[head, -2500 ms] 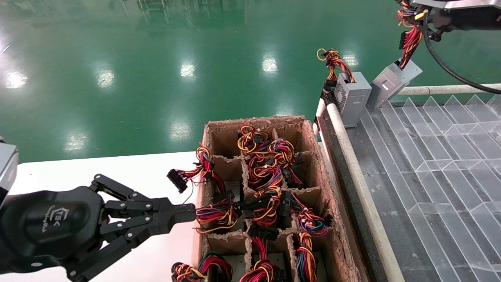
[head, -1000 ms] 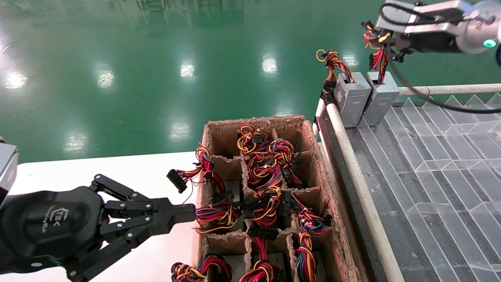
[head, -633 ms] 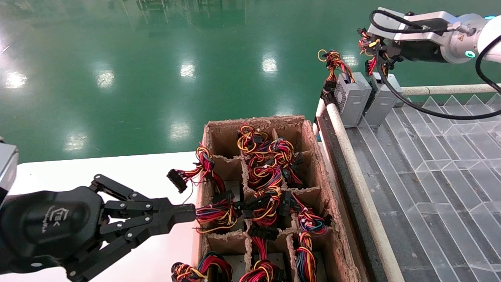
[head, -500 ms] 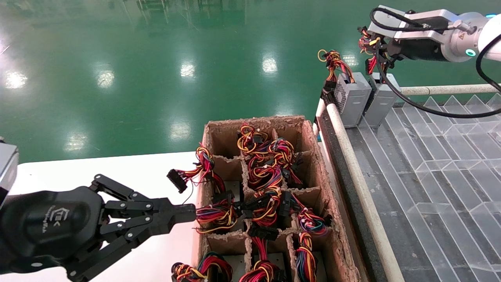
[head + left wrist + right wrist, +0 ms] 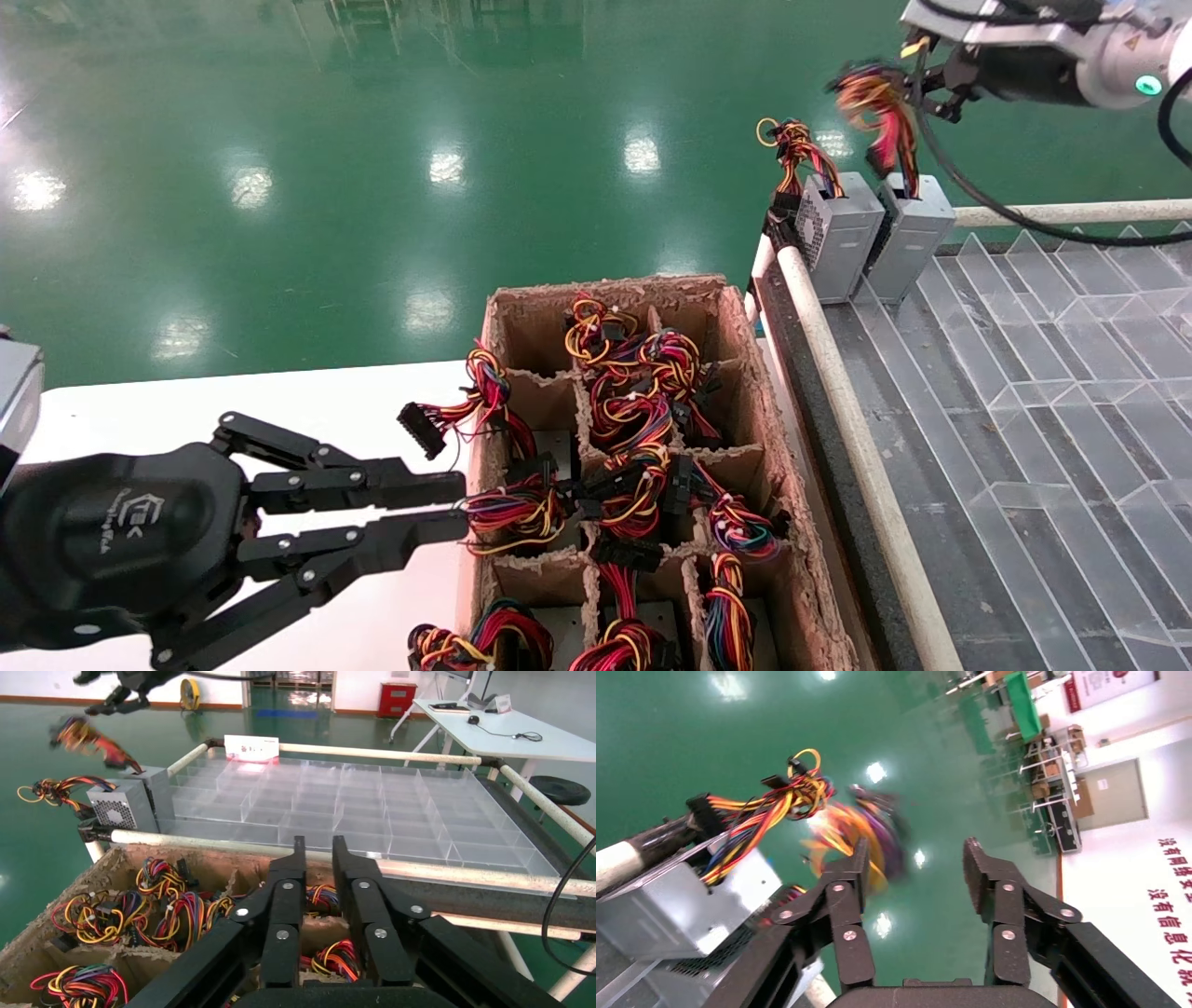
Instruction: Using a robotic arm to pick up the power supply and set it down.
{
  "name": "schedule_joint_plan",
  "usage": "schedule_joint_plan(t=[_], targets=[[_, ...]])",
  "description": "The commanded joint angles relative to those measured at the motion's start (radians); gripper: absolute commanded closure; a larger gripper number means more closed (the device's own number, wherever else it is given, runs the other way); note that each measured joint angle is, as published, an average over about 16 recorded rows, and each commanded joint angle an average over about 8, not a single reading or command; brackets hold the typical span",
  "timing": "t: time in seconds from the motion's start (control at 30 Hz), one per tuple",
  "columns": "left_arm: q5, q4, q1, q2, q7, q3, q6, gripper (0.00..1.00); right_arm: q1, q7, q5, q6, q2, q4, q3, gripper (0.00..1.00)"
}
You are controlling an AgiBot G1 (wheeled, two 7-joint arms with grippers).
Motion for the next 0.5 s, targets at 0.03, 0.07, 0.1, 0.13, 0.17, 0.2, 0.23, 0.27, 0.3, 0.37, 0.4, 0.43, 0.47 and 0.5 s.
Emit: schedule_joint_plan(t=[0.03,0.07,0.1,0.13,0.17,0.2,0.23,0.27,0.3,0.37,0.4,0.43,0.47,0.5], targets=[[0.0,0.0,0.0,0.0,0.0,0.0,0.0,0.0,0.003,-0.001,0.009,0.005,0.005,0.006,0.006,0.0],[0.0,0.0,0.0,0.0,0.0,0.0,0.0,0.0,0.005,-0.007,0.019,0.003,0.009,0.016,0.013,0.0],[0.0,0.0,0.0,0.0,0.0,0.0,0.0,0.0,0.008,-0.013,0.028,0.001,0.013,0.027,0.02,0.0],[0.0,0.0,0.0,0.0,0.0,0.0,0.0,0.0,0.01,-0.02,0.038,-0.003,0.017,0.037,0.026,0.0],[0.0,0.0,0.0,0.0,0.0,0.0,0.0,0.0,0.011,-0.026,0.046,-0.006,0.021,0.047,0.032,0.0],[0.0,0.0,0.0,0.0,0.0,0.0,0.0,0.0,0.01,-0.031,0.053,-0.01,0.026,0.058,0.038,0.0],[0.0,0.0,0.0,0.0,0.0,0.0,0.0,0.0,0.007,-0.032,0.061,-0.016,0.031,0.07,0.046,0.0],[0.0,0.0,0.0,0.0,0.0,0.0,0.0,0.0,0.001,-0.03,0.069,-0.022,0.036,0.083,0.053,0.0],[0.0,0.0,0.0,0.0,0.0,0.0,0.0,0.0,-0.008,-0.027,0.075,-0.031,0.042,0.096,0.06,0.0],[0.0,0.0,0.0,0.0,0.0,0.0,0.0,0.0,-0.033,-0.011,0.087,-0.048,0.055,0.126,0.077,0.0],[0.0,0.0,0.0,0.0,0.0,0.0,0.0,0.0,-0.048,-0.001,0.094,-0.059,0.062,0.143,0.086,0.0],[0.0,0.0,0.0,0.0,0.0,0.0,0.0,0.0,-0.065,0.012,0.101,-0.072,0.071,0.163,0.097,0.0],[0.0,0.0,0.0,0.0,0.0,0.0,0.0,0.0,-0.083,0.025,0.109,-0.086,0.079,0.183,0.108,0.0],[0.0,0.001,0.0,0.0,0.0,0.0,0.0,0.0,-0.1,0.038,0.117,-0.1,0.088,0.203,0.119,0.0]])
